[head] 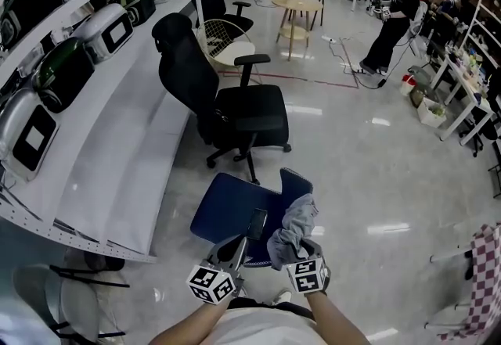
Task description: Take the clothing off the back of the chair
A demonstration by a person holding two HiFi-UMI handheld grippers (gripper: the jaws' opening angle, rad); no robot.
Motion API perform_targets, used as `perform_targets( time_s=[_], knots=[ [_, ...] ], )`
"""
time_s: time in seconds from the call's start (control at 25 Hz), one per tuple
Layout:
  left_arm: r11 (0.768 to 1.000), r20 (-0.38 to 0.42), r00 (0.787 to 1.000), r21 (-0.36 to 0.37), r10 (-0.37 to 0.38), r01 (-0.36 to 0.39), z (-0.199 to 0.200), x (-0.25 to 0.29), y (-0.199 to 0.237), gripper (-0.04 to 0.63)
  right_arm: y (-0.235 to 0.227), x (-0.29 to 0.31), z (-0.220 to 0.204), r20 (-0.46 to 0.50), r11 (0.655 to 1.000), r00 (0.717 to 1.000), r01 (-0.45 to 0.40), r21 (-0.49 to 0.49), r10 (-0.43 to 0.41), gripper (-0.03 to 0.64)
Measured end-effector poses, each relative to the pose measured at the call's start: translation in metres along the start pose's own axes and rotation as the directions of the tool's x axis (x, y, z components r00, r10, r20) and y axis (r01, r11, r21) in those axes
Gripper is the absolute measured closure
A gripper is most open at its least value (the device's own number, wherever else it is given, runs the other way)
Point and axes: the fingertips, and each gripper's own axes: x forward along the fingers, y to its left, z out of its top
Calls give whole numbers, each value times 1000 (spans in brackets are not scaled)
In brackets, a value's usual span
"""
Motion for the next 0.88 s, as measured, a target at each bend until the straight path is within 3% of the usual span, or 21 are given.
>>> perform_targets(
  time_s=[0.16, 0.6, 0.88],
  knots=[
    [1000, 0, 1000, 0, -9, 9, 1, -1, -4, 581, 2, -7, 3, 13, 1000, 1000, 8, -15, -7, 546],
    [1000, -12, 1000, -2, -24, 24, -15, -4, -22, 581, 8, -41, 29, 126, 999, 992, -32, 21, 29, 558],
    [1000, -19, 1000, 2, -16, 16, -24, -7, -45, 581, 10, -61, 25, 147, 997, 986, -78, 16, 75, 560]
  ],
)
